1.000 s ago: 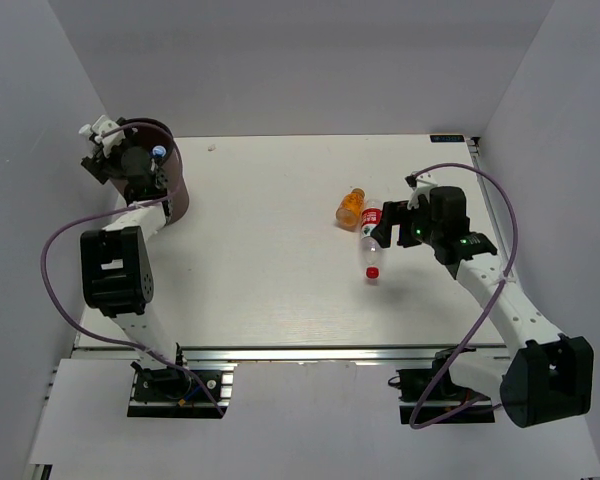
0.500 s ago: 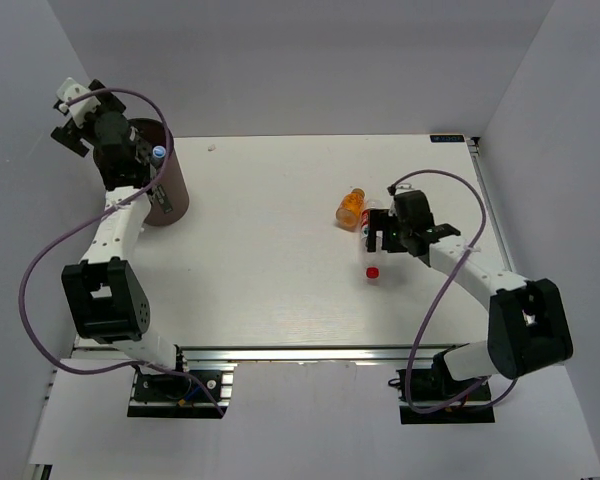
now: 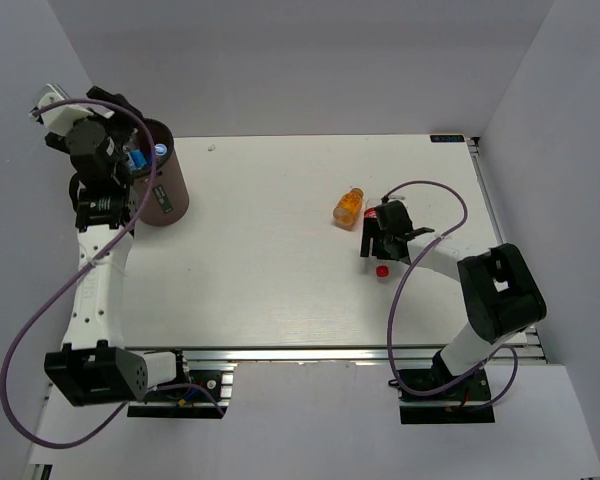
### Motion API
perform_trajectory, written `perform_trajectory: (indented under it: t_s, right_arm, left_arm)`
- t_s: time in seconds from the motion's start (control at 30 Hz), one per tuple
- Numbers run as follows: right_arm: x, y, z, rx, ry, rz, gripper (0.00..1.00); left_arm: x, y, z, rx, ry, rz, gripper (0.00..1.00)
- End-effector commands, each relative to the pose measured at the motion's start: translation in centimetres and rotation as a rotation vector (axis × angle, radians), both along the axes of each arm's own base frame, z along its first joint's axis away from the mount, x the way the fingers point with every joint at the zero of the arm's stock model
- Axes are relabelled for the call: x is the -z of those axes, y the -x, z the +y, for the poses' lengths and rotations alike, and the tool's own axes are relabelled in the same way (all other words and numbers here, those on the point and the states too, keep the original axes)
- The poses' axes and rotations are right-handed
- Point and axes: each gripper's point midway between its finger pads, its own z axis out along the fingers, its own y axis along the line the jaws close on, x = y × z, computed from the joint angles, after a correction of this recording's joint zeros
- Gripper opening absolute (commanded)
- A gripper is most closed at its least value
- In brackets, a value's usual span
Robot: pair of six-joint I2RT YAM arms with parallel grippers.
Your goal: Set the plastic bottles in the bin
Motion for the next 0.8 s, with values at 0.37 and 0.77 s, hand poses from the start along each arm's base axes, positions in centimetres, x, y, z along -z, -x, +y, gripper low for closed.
perform_trajectory:
  t_s: [0.37,0.77]
  right_arm:
    - [-7.6,0.2,-0.3,-0.009,-0.073,-0.229,0.37]
    - [-18.5,9.3,12.2,-0.863,-0.489,-0.446,0.31]
  left_arm:
    - [7.5,1.5,-21.0,0.886,0.071,0.156,0.98]
    - [10.7,6.0,-36.1,1.593,0.146,0.176,0.98]
